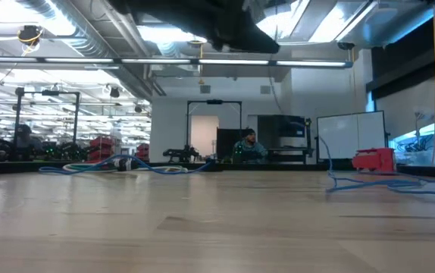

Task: Coil cords
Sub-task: Coil the blue wire onto the black spool

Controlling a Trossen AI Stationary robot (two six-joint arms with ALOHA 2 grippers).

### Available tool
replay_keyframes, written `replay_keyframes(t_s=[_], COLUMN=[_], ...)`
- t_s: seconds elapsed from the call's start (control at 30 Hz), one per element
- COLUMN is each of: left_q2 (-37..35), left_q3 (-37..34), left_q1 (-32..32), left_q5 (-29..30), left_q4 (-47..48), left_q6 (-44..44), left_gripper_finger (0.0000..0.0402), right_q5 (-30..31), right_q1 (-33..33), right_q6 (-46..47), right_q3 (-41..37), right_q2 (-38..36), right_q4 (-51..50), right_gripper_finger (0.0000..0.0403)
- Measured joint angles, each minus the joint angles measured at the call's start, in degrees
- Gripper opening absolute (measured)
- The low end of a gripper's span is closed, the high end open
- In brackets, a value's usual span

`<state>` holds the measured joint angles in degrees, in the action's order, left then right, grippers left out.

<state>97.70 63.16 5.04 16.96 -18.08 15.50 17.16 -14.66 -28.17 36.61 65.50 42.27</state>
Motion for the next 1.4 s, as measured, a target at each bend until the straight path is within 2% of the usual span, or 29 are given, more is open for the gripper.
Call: replay_keyframes(t_s=[0.17, 0.3, 0.47, 0.6, 0.73, 0.9, 1.1, 1.4], left_q2=[-0.3, 0.3, 0.4, 0.4, 1.9, 6.0, 8.5, 8.8], left_q3=[0.0, 0.0, -0.1, -0.1, -0.1, -0.1, -0.1, -0.1], left_q1=[1.0, 1.3, 0.9, 0.2, -1.2, -2.7, -3.6, -3.5], left_q5=[-0.8, -4.3, -4.5, -4.5, -4.5, -5.7, -14.8, -14.9], left_q4=[-0.4, 0.2, 0.9, 2.8, 2.2, -3.3, -8.6, -12.8], left_q6=[-1.8, -3.8, -5.0, -2.8, -2.2, -2.0, -2.4, -1.8], left_gripper_finger=[0.0009, 0.0012, 0.0063, 0.011, 0.0134, 0.0138, 0.0134, 0.0134], right_q5=[0.0, -0.3, -0.4, -0.5, -0.5, -0.5, -0.6, -0.6], right_q1=[0.0, 0.0, 0.0, 0.0, 0.0, 0.0, 0.0, 0.0], right_q6=[0.1, 0.8, 0.8, 0.8, 0.9, 0.8, 0.8, 0.8], right_q3=[0.8, 0.9, 1.0, 1.0, 1.0, 1.0, 1.0, 1.0], right_q2=[-0.1, -0.1, -0.1, -0.1, -0.1, -0.1, -0.1, -0.1], right_q4=[-0.3, -0.9, -0.8, -1.1, -1.3, -1.3, -1.4, -1.6], right_gripper_finger=[0.0005, 0.0005, 0.0005, 0.0005, 0.0005, 0.0005, 0.0005, 0.0005])
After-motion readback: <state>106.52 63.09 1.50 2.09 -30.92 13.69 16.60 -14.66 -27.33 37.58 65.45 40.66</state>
